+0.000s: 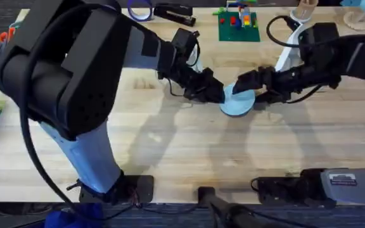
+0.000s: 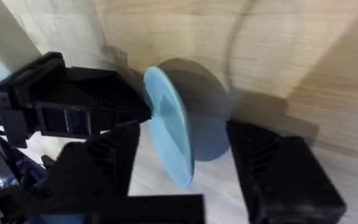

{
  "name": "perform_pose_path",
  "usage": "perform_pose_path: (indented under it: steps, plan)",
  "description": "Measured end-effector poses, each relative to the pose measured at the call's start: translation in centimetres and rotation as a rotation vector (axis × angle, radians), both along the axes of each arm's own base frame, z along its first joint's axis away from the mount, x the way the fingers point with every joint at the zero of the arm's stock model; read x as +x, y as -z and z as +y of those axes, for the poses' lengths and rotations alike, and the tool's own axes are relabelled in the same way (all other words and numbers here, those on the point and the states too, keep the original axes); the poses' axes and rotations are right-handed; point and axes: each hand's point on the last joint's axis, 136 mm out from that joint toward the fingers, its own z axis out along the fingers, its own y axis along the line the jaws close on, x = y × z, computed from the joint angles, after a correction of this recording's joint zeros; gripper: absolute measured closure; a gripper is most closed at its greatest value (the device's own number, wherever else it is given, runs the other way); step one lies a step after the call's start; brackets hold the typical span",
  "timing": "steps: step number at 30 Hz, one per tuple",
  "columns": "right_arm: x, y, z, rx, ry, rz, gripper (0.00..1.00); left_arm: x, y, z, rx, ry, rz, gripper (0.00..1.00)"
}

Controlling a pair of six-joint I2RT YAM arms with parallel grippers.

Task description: Pick up the plates from the table one by one and place each into a slot on the dish rack.

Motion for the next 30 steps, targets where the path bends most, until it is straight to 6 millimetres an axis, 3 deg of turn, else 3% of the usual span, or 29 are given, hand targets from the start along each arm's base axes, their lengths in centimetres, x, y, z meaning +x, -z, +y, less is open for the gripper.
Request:
perform_pose_path:
  steps: [6, 11, 14, 15, 17, 18, 30]
  plan:
    - [-0.1, 0.3, 0.1, 0.003, -0.003, 0.011, 0.363, 0.0, 0.0, -0.1, -0.001, 0.001, -0.004, 0.959]
    - [0.0, 0.3, 0.1, 0.004, -0.003, 0.011, 0.596, 0.0, 0.0, -0.1, -0.001, 0.001, -0.005, 0.959]
    - [-0.1, 0.3, 0.1, 0.004, -0.003, 0.011, 0.647, 0.0, 0.0, -0.1, -0.001, 0.001, -0.005, 0.958]
    - [-0.1, 0.3, 0.1, 0.003, -0.005, 0.009, 0.697, 0.0, 0.0, -0.1, -0.001, 0.001, -0.005, 0.958]
    - [-0.1, 0.0, 0.3, 0.025, -0.003, 0.011, 0.927, 0.0, 0.0, -0.1, -0.001, 0.001, -0.004, 0.958]
    - [0.0, -0.4, 0.4, 0.044, -0.002, 0.002, 0.954, 0.1, 0.0, 0.0, -0.002, -0.001, -0.003, 0.958]
    - [0.0, -0.7, 0.7, 0.066, -0.007, -0.005, 0.971, 0.1, 0.0, 0.0, -0.005, -0.001, -0.001, 0.958]
